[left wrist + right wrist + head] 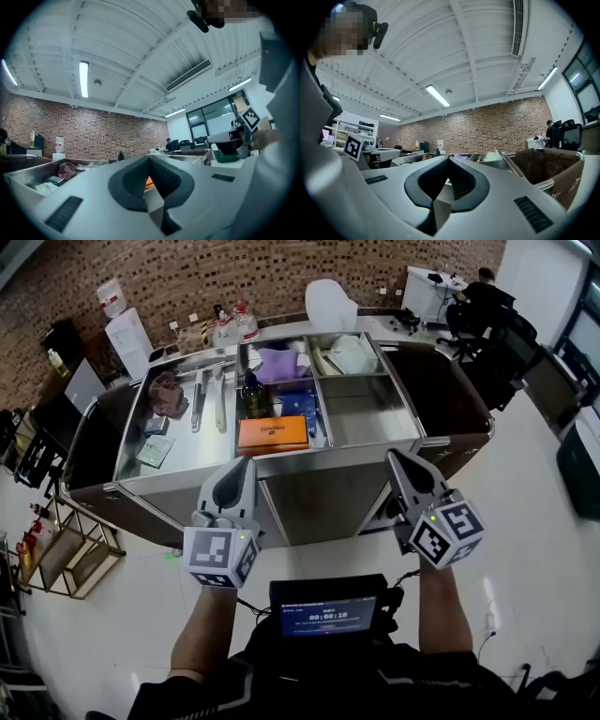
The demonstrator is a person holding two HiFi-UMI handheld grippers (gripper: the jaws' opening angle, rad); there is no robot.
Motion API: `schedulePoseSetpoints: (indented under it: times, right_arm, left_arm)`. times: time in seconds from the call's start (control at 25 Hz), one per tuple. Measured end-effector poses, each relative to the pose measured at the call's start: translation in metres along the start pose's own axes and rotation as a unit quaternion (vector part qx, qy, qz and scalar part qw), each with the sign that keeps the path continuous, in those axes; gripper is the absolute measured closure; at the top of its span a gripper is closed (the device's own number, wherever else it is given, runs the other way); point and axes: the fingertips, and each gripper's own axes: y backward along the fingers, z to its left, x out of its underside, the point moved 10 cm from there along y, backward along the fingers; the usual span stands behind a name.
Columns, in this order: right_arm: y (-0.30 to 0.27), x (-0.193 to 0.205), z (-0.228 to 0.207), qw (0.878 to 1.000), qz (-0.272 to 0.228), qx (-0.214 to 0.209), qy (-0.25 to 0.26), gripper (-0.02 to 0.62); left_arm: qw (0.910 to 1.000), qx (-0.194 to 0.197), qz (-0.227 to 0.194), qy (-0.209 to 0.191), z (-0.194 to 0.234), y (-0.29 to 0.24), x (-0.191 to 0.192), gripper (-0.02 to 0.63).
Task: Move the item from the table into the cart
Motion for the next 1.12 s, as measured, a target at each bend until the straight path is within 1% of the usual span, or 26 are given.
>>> schedulePoseSetpoints:
  times: [0.08, 0.2, 0.4, 0.68, 1.12]
  right_arm:
    - [0.001, 0.005, -0.002, 1.000, 0.004, 0.003, -0.003, 0.592]
    - [0.001, 0.010, -0.005, 1.000, 0.009, 0.007, 0.002, 0.592]
    - [0.000, 0.015, -0.006, 1.000, 0.012, 0.008, -0.005, 0.592]
    - [-0.003, 0.016, -0.002, 1.000, 0.016, 0.010, -0.002, 0.592]
    - [0.003, 0.016, -0.003, 1.000, 0.018, 0.012, 0.000, 0.592]
  left_arm:
    - [1.0000, 0.000, 0.009, -0.004, -0.002, 0.000, 0.005, 0.606]
    - [0.9999, 0.005, 0.006, 0.010, -0.002, 0.001, 0.010, 0.606]
    - [0.9997, 0.010, 0.007, 0.021, -0.001, -0.001, 0.014, 0.606]
    - [0.9994, 0.008, 0.011, 0.032, 0.006, 0.001, 0.018, 0.606]
    - [0.9993, 0.007, 0.014, 0.034, 0.002, 0.005, 0.020, 0.606]
